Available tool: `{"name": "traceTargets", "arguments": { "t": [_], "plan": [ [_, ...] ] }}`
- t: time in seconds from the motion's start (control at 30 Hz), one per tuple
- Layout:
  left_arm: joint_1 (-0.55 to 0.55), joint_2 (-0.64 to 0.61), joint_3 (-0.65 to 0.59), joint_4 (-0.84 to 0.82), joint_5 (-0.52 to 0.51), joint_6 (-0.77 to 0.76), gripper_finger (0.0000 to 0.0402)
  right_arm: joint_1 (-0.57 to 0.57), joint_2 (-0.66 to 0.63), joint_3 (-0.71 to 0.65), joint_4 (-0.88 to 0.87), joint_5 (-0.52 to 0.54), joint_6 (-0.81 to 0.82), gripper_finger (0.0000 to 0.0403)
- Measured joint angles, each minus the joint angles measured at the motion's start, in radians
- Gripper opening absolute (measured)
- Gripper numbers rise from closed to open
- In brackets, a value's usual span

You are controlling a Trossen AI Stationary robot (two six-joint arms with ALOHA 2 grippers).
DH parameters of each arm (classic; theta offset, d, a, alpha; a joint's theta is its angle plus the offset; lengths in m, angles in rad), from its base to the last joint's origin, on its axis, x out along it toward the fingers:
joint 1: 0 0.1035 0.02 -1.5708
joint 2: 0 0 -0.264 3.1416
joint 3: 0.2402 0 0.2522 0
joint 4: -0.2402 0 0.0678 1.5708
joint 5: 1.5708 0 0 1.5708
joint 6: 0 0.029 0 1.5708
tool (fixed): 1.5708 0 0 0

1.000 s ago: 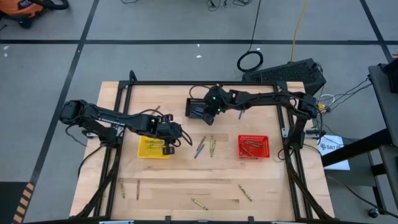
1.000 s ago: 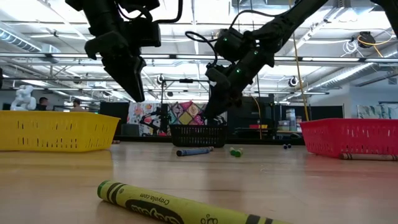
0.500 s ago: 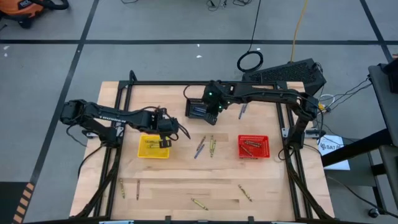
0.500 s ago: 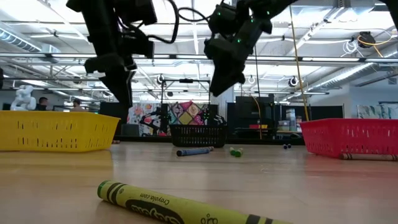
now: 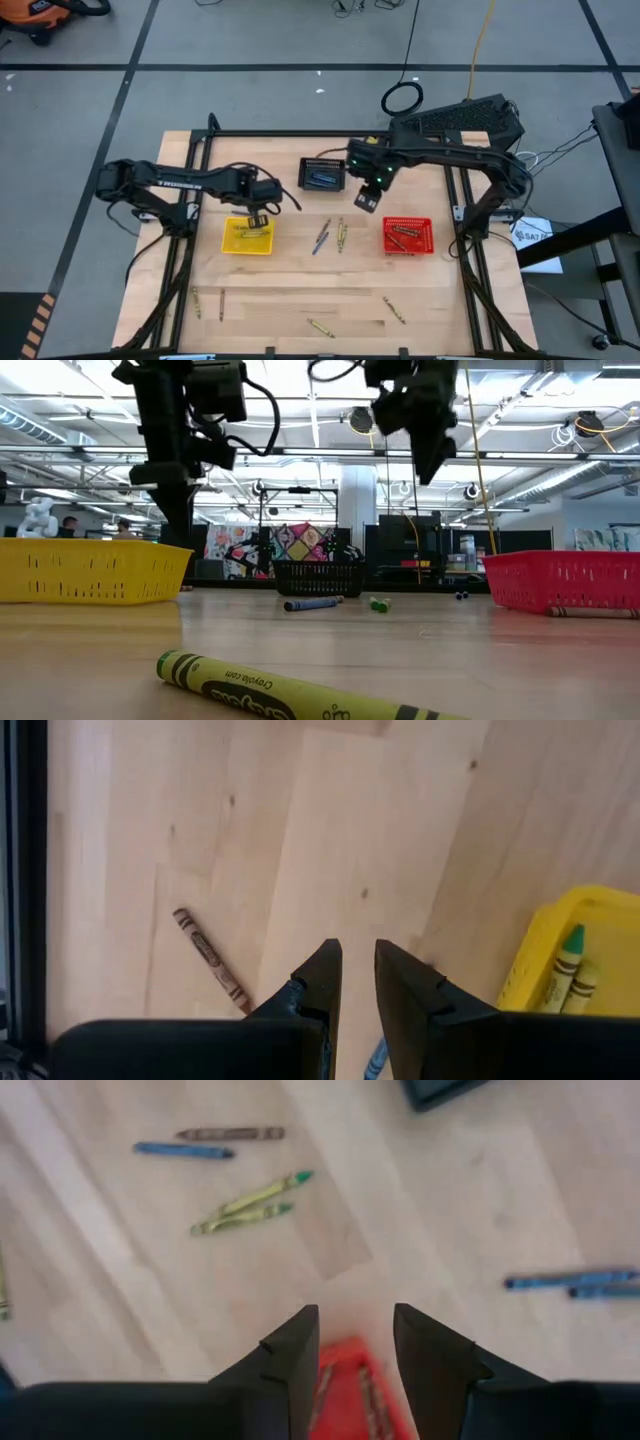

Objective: Sort crayons
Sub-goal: Put the brown crayon into the red bin

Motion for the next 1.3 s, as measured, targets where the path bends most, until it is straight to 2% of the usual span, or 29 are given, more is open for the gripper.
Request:
{"name": "traceTargets", "arguments": {
  "t": [0.17, 0.4, 0.57, 0.8, 1.0, 1.2, 1.3],
  "plan": [
    [-0.01, -0.038, 0.0, -0.036, 0.011, -0.01, 0.0057, 0.075, -0.06, 0.0, -0.032, 0.001, 0.072, 0.0118],
    [-0.061, -0.086, 0.0, -0.048, 0.105, -0.01, 0.0057, 0.207, -0.087, -0.001, -0.053, 0.005, 0.154, 0.0118],
    [-0.097, -0.086, 0.0, -0.048, 0.11, -0.01, 0.0057, 0.325, -0.08, -0.024, -0.066, 0.002, 0.238, 0.0118],
    [-0.108, -0.086, 0.0, -0.048, 0.111, -0.01, 0.0057, 0.496, -0.08, -0.105, -0.053, 0.006, 0.442, 0.0118],
    [-0.108, -0.086, 0.0, -0.052, 0.114, -0.01, 0.0057, 0.595, -0.08, -0.185, 0.077, 0.078, 0.538, 0.0118],
    [-0.121, -0.085, 0.0, -0.06, 0.214, -0.067, 0.0057, 0.628, -0.08, -0.255, 0.278, 0.14, 0.491, 0.0118],
    [-0.15, -0.085, 0.0, 0.0, 0.22, -0.089, 0.0057, 0.629, -0.08, -0.27, 0.325, 0.138, 0.479, 0.0118]
  ]
}}
